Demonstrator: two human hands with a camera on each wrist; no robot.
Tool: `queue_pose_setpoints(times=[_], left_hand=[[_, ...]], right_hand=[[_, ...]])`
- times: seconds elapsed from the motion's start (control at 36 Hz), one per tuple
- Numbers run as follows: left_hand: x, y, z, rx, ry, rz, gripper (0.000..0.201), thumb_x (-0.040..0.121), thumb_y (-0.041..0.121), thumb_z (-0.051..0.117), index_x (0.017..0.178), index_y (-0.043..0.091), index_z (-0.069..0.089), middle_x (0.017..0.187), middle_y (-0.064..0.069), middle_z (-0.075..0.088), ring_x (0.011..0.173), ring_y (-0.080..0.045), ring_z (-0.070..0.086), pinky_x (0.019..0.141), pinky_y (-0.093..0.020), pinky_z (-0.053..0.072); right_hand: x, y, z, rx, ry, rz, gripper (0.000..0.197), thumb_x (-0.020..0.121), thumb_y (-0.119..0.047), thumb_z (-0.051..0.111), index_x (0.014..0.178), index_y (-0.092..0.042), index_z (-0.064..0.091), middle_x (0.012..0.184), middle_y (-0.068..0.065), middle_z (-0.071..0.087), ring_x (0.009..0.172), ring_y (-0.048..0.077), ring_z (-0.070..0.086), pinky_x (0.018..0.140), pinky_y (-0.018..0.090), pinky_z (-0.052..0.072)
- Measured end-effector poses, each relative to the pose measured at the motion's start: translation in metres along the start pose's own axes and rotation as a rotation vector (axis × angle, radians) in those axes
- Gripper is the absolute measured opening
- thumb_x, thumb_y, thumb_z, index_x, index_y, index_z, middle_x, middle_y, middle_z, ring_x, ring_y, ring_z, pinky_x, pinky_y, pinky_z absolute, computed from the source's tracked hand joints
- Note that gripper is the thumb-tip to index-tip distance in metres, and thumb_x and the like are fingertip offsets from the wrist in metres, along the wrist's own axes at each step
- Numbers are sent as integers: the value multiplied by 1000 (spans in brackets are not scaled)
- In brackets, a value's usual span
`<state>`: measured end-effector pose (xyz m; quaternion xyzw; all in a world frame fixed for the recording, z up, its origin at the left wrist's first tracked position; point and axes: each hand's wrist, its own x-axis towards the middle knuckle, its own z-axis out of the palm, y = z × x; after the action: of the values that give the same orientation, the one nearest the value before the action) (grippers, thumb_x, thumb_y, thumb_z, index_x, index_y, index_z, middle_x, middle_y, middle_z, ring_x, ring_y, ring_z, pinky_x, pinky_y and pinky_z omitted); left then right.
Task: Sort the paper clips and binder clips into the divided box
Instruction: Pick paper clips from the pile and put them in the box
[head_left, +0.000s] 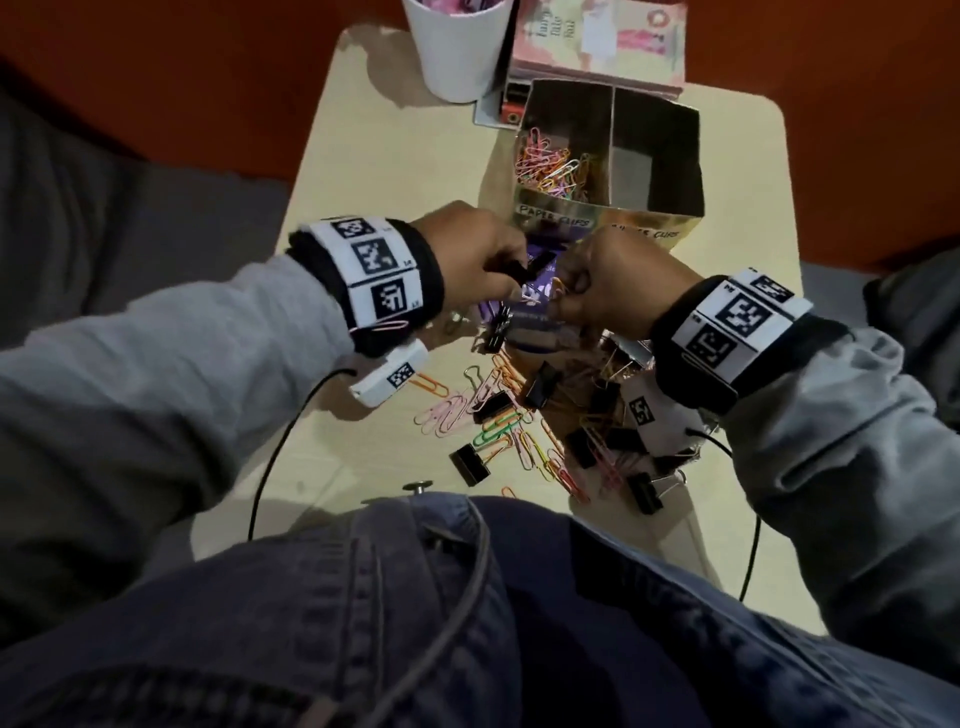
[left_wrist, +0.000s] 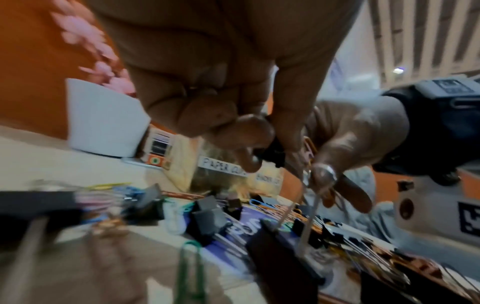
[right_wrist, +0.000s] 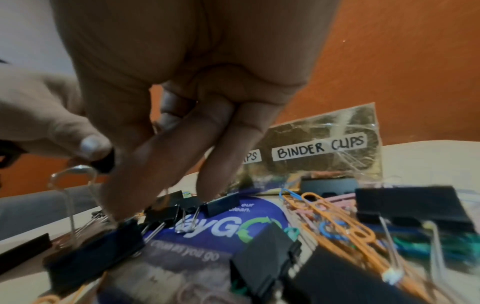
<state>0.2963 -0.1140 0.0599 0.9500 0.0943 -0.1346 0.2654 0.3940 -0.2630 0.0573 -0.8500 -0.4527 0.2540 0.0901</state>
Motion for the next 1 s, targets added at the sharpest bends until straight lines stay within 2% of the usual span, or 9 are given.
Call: queue_pose_setpoints(times=[0.14, 0.28, 0.44, 0.5, 0.61, 0.69, 0.78, 0.92, 1.0], left_hand=[[-33, -29, -6, -54, 7, -139, 19, 83, 23, 70, 100, 17, 69, 86, 0, 65, 80, -18, 59, 74, -27, 46], [-74, -46, 15, -113, -95, -248, 18, 77, 19, 72, 89, 28, 62, 74, 5, 67, 65, -6, 60, 53, -19, 38], [-93, -50, 36, 0, -208, -259, 17, 80, 27, 70, 93, 28, 60, 70, 13, 53, 67, -9, 50, 55, -21, 35], [-95, -52, 37, 21, -227, -257, 20, 81, 33, 70, 97, 29, 59, 73, 17, 48, 69, -6, 48, 57, -21, 35], [-87, -60, 23, 36, -48, -224, 26, 82, 42, 66, 104, 29, 61, 92, 11, 56, 80, -11, 54, 67, -26, 39], [-70, -64, 9, 88, 103, -205, 38, 86, 39, 62, 122, 28, 56, 110, 3, 49, 98, -21, 54, 80, -32, 43], [-53, -71, 5, 170, 86, -215, 51, 87, 36, 60, 135, 28, 45, 127, 0, 45, 112, -26, 52, 91, -38, 43], [-57, -71, 12, 207, -27, -162, 41, 90, 32, 56, 130, 27, 49, 125, 1, 47, 109, -23, 51, 84, -36, 43], [-73, -77, 22, 199, -42, -105, 35, 89, 31, 57, 124, 28, 55, 123, 6, 49, 105, -18, 52, 84, -37, 46]], right_hand=[[9, -5, -25, -80, 43, 10, 12, 83, -15, 68, 74, -15, 61, 68, 1, 59, 66, 18, 57, 59, 24, 40], [50, -8, -57, -265, 392, 28, 18, 87, -16, 54, 96, -13, 69, 89, 12, 69, 82, 30, 63, 75, 36, 52], [84, -23, -56, -644, 205, 42, 25, 91, -15, 53, 111, -6, 65, 99, 20, 66, 82, 37, 63, 69, 38, 51], [84, -27, -56, -672, 241, 37, 28, 91, -17, 54, 114, -6, 63, 103, 18, 64, 88, 38, 63, 72, 42, 51], [66, -49, -48, -555, 443, -131, 29, 89, -22, 50, 108, -8, 67, 102, 16, 65, 86, 38, 63, 73, 44, 52], [49, -59, -21, -514, 200, -242, 30, 87, -29, 49, 105, -18, 70, 102, 13, 67, 90, 37, 63, 74, 40, 52], [37, -47, 5, -541, -81, -236, 36, 93, -35, 46, 126, -29, 59, 127, 7, 54, 108, 32, 57, 75, 35, 44], [13, -15, 16, -452, -138, -219, 38, 93, -39, 46, 130, -33, 55, 143, 3, 41, 125, 27, 49, 91, 41, 47], [-7, 1, 17, -440, -186, -237, 39, 93, -39, 47, 130, -34, 55, 142, 0, 42, 119, 27, 54, 88, 43, 50]])
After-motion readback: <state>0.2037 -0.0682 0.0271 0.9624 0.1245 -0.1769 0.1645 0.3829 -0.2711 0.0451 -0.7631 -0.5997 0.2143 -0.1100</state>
